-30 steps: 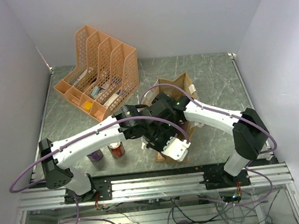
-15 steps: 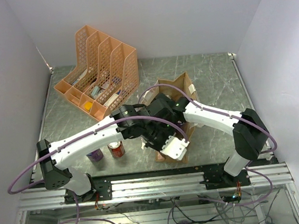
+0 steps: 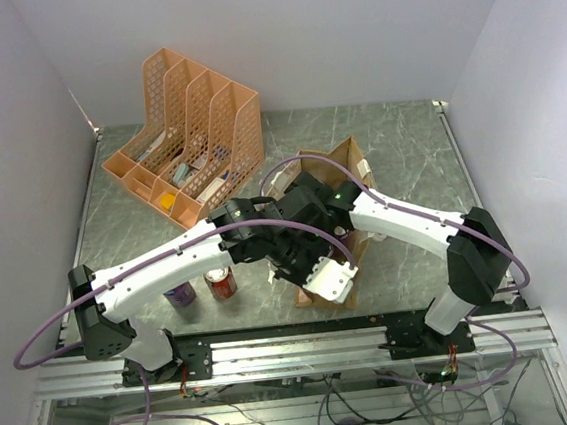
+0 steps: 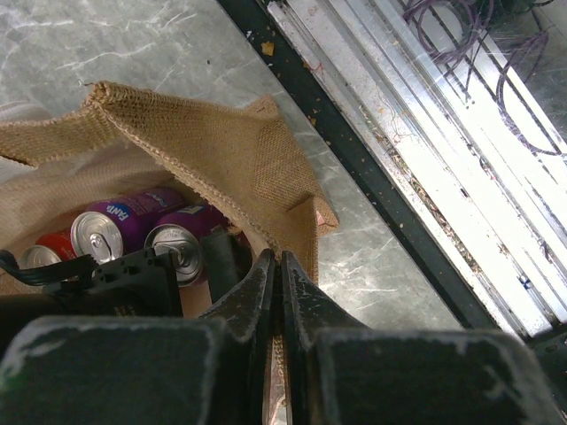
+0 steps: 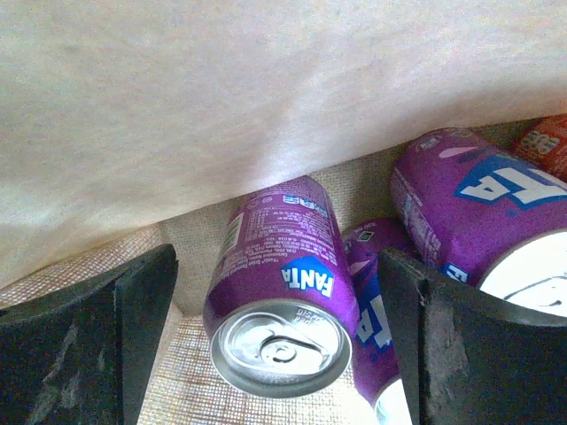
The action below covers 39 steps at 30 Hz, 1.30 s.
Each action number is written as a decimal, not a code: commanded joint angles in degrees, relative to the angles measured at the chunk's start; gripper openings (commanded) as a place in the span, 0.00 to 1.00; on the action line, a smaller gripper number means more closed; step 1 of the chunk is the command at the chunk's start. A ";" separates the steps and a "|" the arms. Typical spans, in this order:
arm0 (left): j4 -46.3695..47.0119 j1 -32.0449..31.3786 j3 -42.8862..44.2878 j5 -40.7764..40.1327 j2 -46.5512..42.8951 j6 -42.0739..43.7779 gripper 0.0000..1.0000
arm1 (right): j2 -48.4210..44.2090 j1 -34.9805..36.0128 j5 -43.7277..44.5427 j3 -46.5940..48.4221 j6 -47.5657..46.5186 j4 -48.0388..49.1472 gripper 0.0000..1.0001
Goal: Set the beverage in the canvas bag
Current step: Place the drink in the canvas bag.
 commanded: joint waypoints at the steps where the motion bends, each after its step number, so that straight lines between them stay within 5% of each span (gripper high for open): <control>1: 0.29 0.24 -0.07 0.18 -1.39 -0.32 0.12 | -2.81 0.79 0.00 2.40 -0.92 -0.51 0.96; 12: -0.63 0.59 1.61 0.15 -1.16 0.44 0.13 | -10.11 -1.27 1.72 3.61 -0.66 -1.87 1.00; 21: -0.22 0.95 3.28 0.87 -0.71 -0.40 0.19 | -15.22 -10.11 -0.97 9.40 0.43 -2.87 0.99; 32: 2.55 3.13 10.15 -1.64 -2.08 -8.48 0.68 | -15.98 -16.79 -0.86 24.53 -0.69 -11.61 0.99; 39: 5.42 13.48 12.13 -1.55 -8.00 -18.81 0.98 | -15.14 -18.12 7.68 32.21 1.92 -16.49 0.99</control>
